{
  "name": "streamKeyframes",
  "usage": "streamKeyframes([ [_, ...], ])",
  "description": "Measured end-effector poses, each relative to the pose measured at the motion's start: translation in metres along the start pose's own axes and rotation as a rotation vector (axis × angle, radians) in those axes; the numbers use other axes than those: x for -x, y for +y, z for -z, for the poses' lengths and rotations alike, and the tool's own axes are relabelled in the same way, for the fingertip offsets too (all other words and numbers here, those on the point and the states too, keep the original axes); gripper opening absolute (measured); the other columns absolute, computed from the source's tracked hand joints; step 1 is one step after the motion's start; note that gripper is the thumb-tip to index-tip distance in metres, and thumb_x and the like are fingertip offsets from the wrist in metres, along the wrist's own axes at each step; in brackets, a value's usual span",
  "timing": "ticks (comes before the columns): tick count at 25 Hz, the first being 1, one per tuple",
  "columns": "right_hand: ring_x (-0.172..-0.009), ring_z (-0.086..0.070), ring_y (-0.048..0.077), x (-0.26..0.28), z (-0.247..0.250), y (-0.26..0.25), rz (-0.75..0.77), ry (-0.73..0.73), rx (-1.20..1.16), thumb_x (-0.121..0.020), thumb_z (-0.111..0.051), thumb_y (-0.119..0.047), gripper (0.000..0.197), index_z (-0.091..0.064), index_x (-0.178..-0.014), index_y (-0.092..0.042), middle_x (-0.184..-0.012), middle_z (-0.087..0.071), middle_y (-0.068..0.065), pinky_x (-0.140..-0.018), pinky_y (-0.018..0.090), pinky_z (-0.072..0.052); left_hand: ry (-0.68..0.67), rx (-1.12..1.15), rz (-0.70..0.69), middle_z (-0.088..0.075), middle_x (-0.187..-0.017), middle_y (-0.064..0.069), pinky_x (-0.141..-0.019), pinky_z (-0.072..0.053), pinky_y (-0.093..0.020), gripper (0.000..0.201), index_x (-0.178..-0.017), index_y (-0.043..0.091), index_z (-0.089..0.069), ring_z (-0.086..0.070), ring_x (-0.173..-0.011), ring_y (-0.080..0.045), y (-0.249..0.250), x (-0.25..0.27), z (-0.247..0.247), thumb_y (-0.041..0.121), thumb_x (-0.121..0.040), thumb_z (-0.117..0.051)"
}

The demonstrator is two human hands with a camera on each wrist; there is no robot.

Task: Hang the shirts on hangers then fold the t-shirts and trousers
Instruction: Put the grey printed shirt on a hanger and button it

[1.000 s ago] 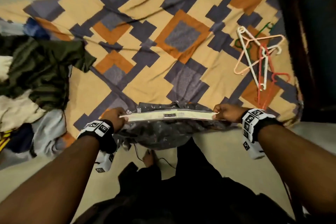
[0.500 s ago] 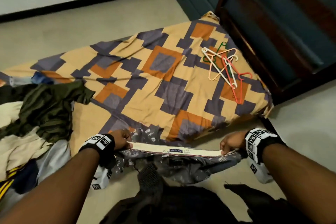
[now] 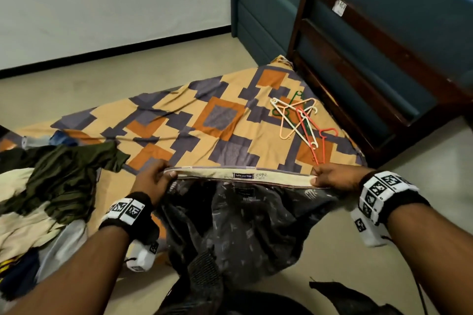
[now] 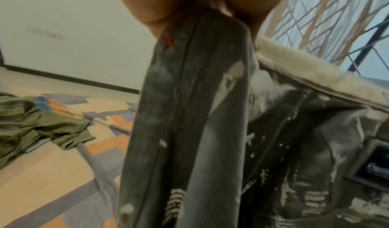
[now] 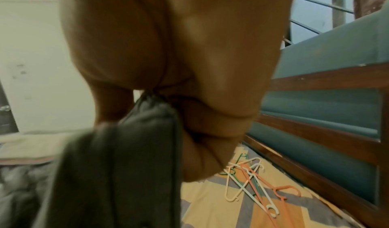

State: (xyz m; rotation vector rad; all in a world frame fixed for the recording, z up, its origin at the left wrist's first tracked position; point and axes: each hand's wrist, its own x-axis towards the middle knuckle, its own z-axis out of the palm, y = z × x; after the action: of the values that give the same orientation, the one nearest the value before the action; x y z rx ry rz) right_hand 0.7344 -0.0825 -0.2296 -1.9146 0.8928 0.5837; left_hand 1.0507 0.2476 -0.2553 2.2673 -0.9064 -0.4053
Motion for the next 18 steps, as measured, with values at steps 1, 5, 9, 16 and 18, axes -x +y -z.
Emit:
streamKeyframes([
  [1, -0.082, -0.058, 0.023, 0.0, 0.003, -0.003, 0.025, 0.065, -0.103, -0.094, -0.059, -0.023, 0.008, -0.059, -0.091, -0.016, -0.086, -0.063, 0.009, -0.074, 0.033, -0.047, -0.063, -0.011, 0.033, -0.062, -0.085, -0.013, -0.065, -0.038, -0.03, 0.01, -0.085, 0.013, -0.058, -0.055, -0.08, -0.025, -0.001, -0.004, 0.001, 0.011, -0.086, -0.067],
  [5, -0.081, -0.057, 0.017, -0.027, 0.002, -0.031, 0.186, 0.238, -0.023, -0.097, -0.054, -0.024, 0.007, -0.053, -0.095, -0.017, -0.087, -0.061, 0.003, -0.071, 0.028, -0.045, -0.104, -0.056, 0.08, -0.063, -0.085, -0.011, -0.067, -0.037, -0.029, 0.01, -0.085, 0.015, -0.06, -0.058, -0.083, -0.027, -0.019, -0.04, 0.017, 0.016, -0.084, -0.07],
  [9, -0.08, -0.054, 0.011, -0.062, 0.032, -0.08, 0.182, 0.221, 0.213, -0.096, -0.056, -0.03, 0.01, -0.052, -0.089, -0.024, -0.084, -0.058, -0.006, -0.065, 0.022, -0.038, -0.067, -0.044, 0.093, -0.066, -0.09, -0.01, -0.072, -0.039, -0.028, 0.02, -0.098, 0.007, -0.068, -0.06, -0.089, -0.026, -0.034, -0.101, 0.044, 0.017, -0.082, -0.073],
  [16, -0.093, -0.056, 0.02, -0.176, 0.119, -0.169, 0.272, 0.466, 0.177, -0.089, -0.067, -0.022, 0.015, -0.06, -0.094, -0.011, -0.095, -0.062, 0.005, -0.074, 0.029, -0.036, 0.015, 0.002, 0.084, -0.067, -0.103, -0.019, -0.083, -0.047, -0.038, 0.021, -0.104, 0.003, -0.066, -0.061, -0.097, -0.033, -0.049, -0.246, 0.066, 0.015, -0.087, -0.067],
  [18, -0.094, -0.057, 0.021, -0.229, 0.138, -0.182, 0.27, 0.487, 0.134, -0.086, -0.07, -0.019, 0.015, -0.061, -0.093, -0.009, -0.096, -0.064, 0.006, -0.075, 0.029, -0.039, 0.001, -0.008, 0.149, -0.066, -0.107, -0.019, -0.082, -0.046, -0.036, 0.023, -0.109, 0.003, -0.065, -0.06, -0.101, -0.035, -0.059, -0.293, 0.053, 0.014, -0.089, -0.064],
])
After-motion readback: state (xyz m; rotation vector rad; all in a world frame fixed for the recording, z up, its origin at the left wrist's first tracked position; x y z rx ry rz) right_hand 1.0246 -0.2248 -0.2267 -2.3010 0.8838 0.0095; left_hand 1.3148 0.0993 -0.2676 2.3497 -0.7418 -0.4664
